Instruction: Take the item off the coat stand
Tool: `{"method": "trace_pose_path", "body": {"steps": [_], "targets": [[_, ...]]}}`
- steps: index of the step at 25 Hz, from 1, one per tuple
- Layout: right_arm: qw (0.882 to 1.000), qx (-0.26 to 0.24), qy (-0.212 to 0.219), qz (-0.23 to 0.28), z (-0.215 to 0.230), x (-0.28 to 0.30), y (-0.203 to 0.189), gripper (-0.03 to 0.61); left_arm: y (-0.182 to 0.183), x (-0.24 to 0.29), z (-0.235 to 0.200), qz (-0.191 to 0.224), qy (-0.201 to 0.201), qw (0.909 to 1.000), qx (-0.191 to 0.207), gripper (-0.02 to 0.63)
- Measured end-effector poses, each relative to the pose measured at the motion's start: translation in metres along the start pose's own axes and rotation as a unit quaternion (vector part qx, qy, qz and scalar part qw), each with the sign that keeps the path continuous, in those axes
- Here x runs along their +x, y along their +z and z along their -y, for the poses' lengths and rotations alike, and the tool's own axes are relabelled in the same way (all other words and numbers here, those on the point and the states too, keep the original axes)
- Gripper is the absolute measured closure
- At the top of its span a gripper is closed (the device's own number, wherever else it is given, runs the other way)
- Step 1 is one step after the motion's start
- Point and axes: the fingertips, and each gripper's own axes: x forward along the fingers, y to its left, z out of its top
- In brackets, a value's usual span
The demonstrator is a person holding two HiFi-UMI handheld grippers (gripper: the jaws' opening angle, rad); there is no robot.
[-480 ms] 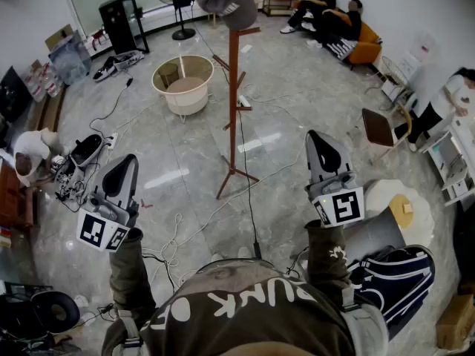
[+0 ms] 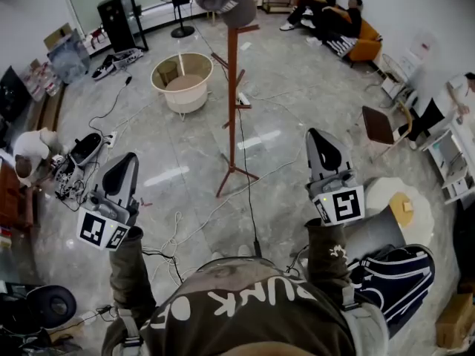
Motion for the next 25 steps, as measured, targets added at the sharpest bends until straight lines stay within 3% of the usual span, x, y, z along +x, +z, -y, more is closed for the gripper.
{"method": "trace_pose_path", "body": {"steps": [13,14,15,16,17,19,25], "targets": [[1.000,-0.003,0.008,0.016,-0.001,0.009,-0.003,0.566,-0.006,0.006,-0.004,-0.006,0.003,1.0000,-0.002,0.609],[1.000,0.001,0.019,0.018,-0.003,0.011,-0.003,0.522,-0.007,0.007,-0.004,-0.006,0.003,1.0000,-0.001,0.609],[0.999,0.005,0.035,0.018,-0.007,0.014,-0.004,0.341,-0.007,0.007,-0.004,-0.006,0.003,1.0000,-0.002,0.609],[0.999,0.009,0.049,0.016,-0.011,0.017,-0.004,0.219,-0.007,0.008,-0.005,-0.006,0.003,1.0000,-0.002,0.609],[0.998,0.009,0.060,0.014,-0.014,0.019,-0.005,0.202,-0.008,0.009,-0.005,-0.007,0.003,1.0000,-0.002,0.609],[0.997,0.007,0.069,0.017,-0.019,0.025,-0.003,0.099,-0.009,0.010,-0.006,-0.007,0.004,1.0000,-0.003,0.609],[0.997,0.013,0.077,0.029,-0.027,0.035,0.006,-0.015,-0.010,0.014,-0.010,-0.009,0.004,0.9999,-0.004,0.609]]}}
